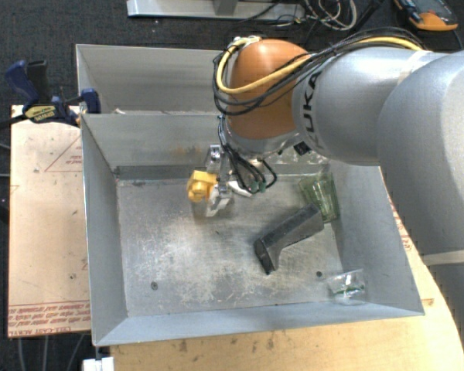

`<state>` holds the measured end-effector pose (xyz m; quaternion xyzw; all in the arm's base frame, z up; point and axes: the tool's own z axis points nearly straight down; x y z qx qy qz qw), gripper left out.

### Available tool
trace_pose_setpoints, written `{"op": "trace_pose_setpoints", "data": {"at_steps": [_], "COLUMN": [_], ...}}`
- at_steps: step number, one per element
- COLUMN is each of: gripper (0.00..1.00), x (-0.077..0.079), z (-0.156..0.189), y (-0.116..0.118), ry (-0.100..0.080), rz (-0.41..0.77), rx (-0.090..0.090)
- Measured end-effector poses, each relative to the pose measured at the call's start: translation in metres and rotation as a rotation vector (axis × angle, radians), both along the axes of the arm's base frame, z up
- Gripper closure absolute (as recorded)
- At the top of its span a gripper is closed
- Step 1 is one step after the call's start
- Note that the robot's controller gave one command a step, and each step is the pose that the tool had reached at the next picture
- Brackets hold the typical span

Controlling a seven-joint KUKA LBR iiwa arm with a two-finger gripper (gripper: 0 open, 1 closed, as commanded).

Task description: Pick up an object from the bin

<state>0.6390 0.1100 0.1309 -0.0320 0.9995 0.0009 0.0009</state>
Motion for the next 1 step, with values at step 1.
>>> {"op": "trace_pose_setpoints", "data": {"at_steps": [1], "gripper": [1.0], "x": [0.0004], "z": [0.0126], "y": [0.0001], "ry": [-0.004], "rz": [0.0], "rx": [0.0]}}
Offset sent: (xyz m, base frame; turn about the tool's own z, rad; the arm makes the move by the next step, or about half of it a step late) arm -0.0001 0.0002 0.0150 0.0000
